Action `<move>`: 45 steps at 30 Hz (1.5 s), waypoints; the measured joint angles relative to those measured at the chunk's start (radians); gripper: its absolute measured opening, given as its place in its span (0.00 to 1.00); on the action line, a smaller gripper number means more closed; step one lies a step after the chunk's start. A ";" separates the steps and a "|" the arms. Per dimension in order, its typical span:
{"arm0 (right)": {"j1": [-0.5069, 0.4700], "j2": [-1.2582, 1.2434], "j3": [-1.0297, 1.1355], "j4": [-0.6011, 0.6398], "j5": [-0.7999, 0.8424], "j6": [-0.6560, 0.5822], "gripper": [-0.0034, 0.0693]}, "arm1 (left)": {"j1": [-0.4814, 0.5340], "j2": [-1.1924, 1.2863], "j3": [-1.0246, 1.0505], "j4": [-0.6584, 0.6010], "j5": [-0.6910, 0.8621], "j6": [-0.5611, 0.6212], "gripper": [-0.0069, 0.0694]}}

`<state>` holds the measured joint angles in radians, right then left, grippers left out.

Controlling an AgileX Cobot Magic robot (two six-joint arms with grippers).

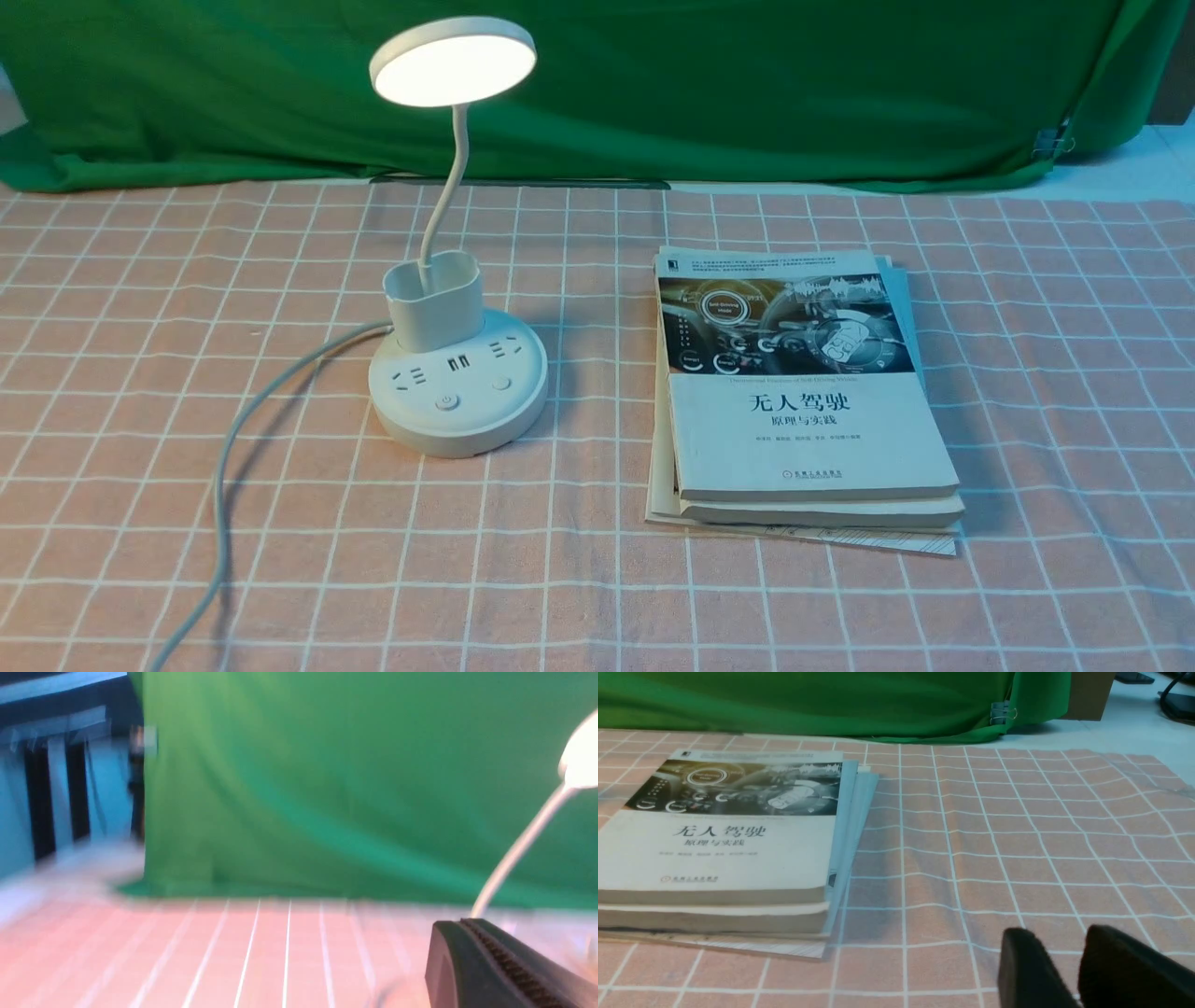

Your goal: Turn on the table lamp on the pink coffee tablecloth with your hand.

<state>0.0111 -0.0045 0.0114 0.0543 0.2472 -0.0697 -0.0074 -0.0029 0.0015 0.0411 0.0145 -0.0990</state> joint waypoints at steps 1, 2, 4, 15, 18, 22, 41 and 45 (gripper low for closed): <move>0.000 0.000 0.000 0.000 0.000 0.000 0.38 | -0.005 0.000 0.004 -0.014 0.080 -0.001 0.09; 0.000 0.000 0.000 0.000 0.000 0.000 0.38 | -0.013 0.000 0.004 -0.035 0.158 -0.002 0.09; 0.000 0.000 0.000 0.000 0.000 0.000 0.38 | -0.021 -0.001 0.004 -0.051 0.209 -0.001 0.09; 0.000 0.000 0.000 0.000 0.000 0.000 0.38 | -0.086 -0.001 0.004 -0.073 0.258 0.050 0.09; 0.000 0.000 0.000 0.000 0.000 0.000 0.38 | -0.086 -0.001 0.004 -0.073 0.258 0.050 0.09; 0.000 0.000 0.000 0.000 0.000 0.000 0.38 | -0.086 -0.001 0.004 -0.073 0.258 0.050 0.09; 0.000 0.000 0.000 0.000 0.000 0.000 0.38 | -0.086 -0.001 0.004 -0.073 0.258 0.050 0.09; 0.000 0.000 0.000 0.000 0.000 0.000 0.38 | -0.086 -0.001 0.004 -0.073 0.258 0.050 0.09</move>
<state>0.0111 -0.0045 0.0114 0.0543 0.2472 -0.0697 -0.0930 -0.0038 0.0053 -0.0318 0.2728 -0.0494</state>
